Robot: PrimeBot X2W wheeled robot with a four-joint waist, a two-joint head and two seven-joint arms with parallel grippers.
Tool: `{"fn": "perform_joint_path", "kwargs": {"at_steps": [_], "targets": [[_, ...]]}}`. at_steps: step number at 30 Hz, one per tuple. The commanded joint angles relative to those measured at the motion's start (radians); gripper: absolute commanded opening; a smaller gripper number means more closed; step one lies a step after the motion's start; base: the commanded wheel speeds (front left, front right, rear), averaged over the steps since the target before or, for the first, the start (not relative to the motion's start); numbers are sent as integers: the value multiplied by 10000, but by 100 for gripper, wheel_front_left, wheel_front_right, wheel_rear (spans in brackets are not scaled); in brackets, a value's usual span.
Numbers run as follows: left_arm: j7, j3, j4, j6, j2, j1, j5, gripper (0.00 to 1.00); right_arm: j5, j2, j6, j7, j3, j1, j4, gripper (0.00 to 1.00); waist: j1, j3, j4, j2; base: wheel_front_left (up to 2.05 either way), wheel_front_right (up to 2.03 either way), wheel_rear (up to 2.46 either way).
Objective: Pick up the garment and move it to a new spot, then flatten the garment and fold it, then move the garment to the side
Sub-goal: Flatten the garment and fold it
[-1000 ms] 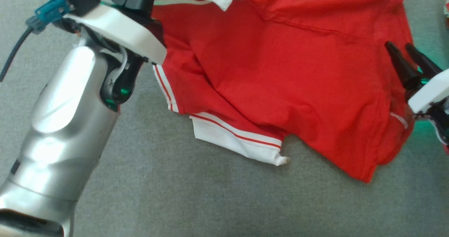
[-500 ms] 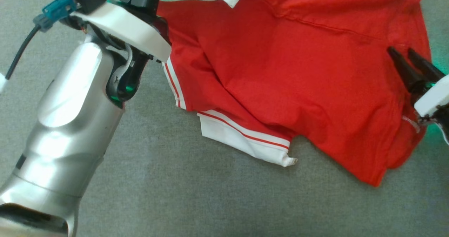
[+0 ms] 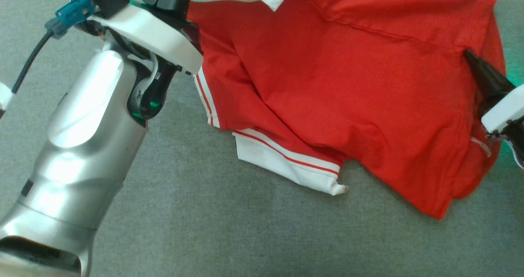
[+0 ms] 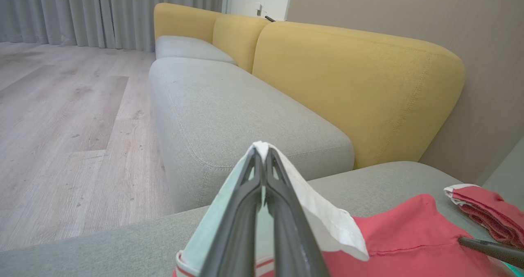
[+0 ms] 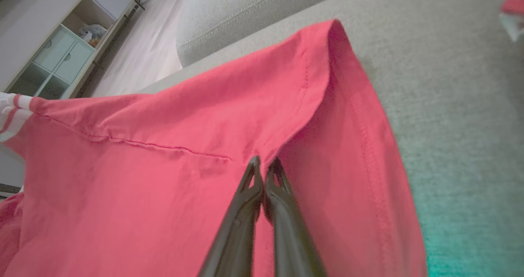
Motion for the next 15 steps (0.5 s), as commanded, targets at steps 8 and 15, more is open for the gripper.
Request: {"fn": "perform_joint_path", "kwargs": {"at_steps": [8, 15], "targets": [[-686, 652, -323, -31, 681, -457, -58, 0, 0, -1148, -7, -1129, 201, -407, -1022, 0, 0, -840, -293, 0, 0, 0, 0], [-640, 1177, -1222, 16, 1590, -569, -167, 0, 0, -2711, -7, -1117, 114, -781, -2530, 0, 0, -2077, -637, 0, 0, 0, 0]]}}
